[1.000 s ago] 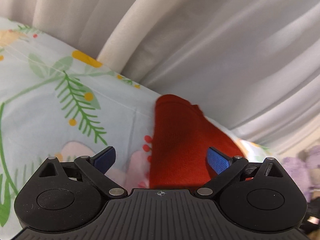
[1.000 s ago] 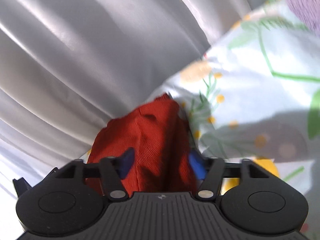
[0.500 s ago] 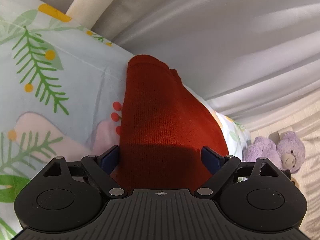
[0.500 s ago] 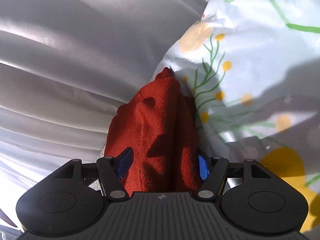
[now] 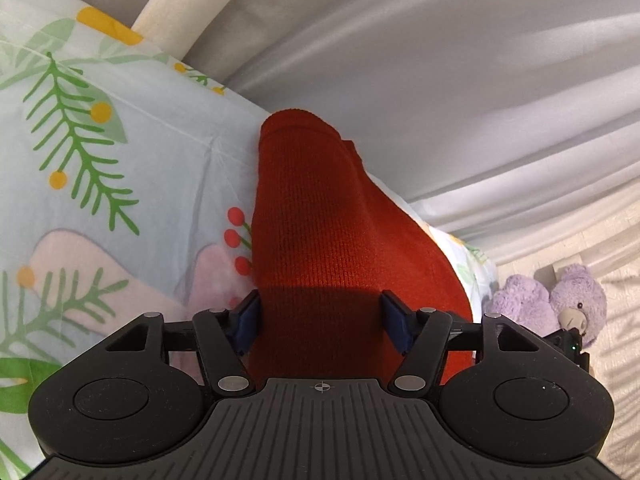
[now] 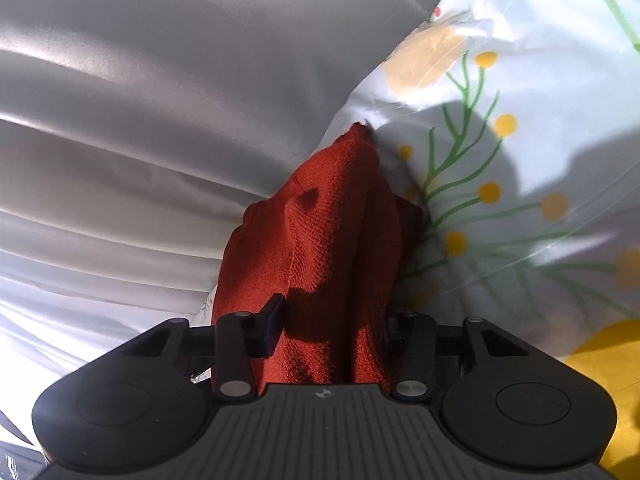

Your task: Fold small clothes

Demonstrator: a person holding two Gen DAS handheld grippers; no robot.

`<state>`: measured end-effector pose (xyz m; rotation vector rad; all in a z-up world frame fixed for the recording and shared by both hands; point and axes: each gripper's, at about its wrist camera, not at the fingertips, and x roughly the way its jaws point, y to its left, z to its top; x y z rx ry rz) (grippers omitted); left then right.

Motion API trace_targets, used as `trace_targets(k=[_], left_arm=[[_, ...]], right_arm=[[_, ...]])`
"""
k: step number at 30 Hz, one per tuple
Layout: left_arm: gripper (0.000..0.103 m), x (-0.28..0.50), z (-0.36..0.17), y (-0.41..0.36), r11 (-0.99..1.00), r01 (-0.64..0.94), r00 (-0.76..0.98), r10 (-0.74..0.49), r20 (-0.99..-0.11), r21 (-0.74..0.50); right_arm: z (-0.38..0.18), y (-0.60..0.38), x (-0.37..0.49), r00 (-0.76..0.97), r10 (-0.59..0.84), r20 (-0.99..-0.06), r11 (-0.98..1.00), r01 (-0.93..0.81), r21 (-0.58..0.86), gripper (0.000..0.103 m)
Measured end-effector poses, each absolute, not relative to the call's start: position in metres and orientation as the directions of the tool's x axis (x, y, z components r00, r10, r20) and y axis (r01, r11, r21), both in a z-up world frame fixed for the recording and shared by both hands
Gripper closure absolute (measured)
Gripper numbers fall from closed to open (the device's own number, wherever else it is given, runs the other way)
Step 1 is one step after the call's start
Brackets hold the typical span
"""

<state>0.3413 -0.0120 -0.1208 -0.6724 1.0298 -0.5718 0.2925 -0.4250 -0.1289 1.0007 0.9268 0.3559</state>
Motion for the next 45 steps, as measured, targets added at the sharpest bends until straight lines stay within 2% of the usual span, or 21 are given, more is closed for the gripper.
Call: trace_targets(k=[5,7,12,18,29,34,41,45], left_arm=[[0.031,0.343,-0.122,-0.017,0.667,0.09,0.416,-0.7,-0.58,-0.74],[0.036,0.341,-0.12,-0.019,0.684,0.095,0.425,-0.685,-0.592,-0.723],[0.05,0.339,-0.116,-0.018,0.692,0.07,0.432,-0.67,-0.604,-0.718],[0.055,0.329,-0.095,-0.021,0.689,0.106,0.457,-0.674,-0.58,-0.717],[0.057,0.285,-0.042,0.003,0.694,0.14,0.532,-0.654,-0.537,-0.706],[0.057,0.257,-0.026,0.031,0.715,0.106,0.565,-0.615,-0.549,-0.691],[0.056,0.228,-0.034,0.077,0.746,0.015,0.608,-0.535,-0.587,-0.665],[0.053,0.223,-0.057,0.085,0.799,-0.068,0.635,-0.427,-0.643,-0.598]], right_arm=[[-0.136,-0.42,0.3,0.578,0.64,-0.506,0.512,0.17,0.842,0.056],[-0.139,-0.42,0.3,0.583,0.637,-0.504,0.508,0.175,0.843,0.056],[-0.134,-0.414,0.296,0.611,0.602,-0.514,0.544,0.157,0.825,0.066],[-0.109,-0.404,0.29,0.647,0.585,-0.489,0.564,0.11,0.819,0.073],[-0.06,-0.364,0.275,0.651,0.61,-0.452,0.599,-0.005,0.8,0.076],[-0.048,-0.34,0.266,0.622,0.654,-0.43,0.583,-0.054,0.811,0.076],[-0.056,-0.292,0.267,0.533,0.727,-0.432,0.553,-0.083,0.829,0.076],[-0.071,-0.265,0.274,0.498,0.734,-0.462,0.571,-0.085,0.816,0.075]])
